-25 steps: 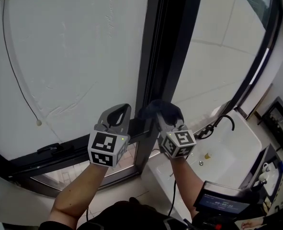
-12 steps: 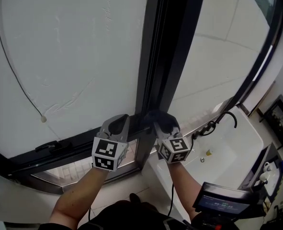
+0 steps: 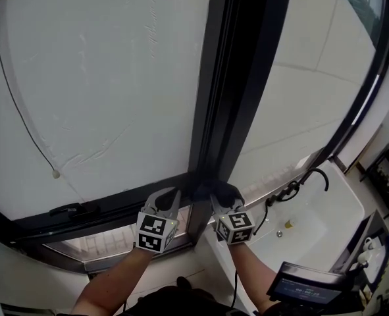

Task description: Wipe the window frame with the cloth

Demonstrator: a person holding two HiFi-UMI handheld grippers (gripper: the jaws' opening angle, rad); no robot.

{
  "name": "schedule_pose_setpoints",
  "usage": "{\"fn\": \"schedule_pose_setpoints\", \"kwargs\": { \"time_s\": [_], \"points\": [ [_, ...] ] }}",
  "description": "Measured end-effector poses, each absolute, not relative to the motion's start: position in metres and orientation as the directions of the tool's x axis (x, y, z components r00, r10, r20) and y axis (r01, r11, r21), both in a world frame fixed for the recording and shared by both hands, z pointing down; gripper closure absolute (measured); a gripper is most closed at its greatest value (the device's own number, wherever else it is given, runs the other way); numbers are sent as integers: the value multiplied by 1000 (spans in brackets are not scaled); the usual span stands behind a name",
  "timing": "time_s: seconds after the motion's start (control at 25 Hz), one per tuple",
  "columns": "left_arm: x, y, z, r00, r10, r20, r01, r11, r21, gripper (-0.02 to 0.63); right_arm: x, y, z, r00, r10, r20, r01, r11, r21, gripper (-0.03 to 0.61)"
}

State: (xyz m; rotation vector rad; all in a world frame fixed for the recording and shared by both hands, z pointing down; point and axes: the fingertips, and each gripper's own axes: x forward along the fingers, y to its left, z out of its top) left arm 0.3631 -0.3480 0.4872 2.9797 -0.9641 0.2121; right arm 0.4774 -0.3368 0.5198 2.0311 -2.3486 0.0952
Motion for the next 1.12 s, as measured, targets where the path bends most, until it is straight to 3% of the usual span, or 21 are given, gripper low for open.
{"fn": "schedule_pose_setpoints", "kwargs": {
  "time_s": [0.64,1.12],
  "points": [
    [374,-348,528,790,-585,183,-591,-806,-25,620,477,-339,544,-200,-975,94,-980,198,-31,509],
    [358,-335,537,762,-625,170,-638,-769,36,620,461,-337,554,-349,-927,136,-937,349,-26,511]
  ]
}}
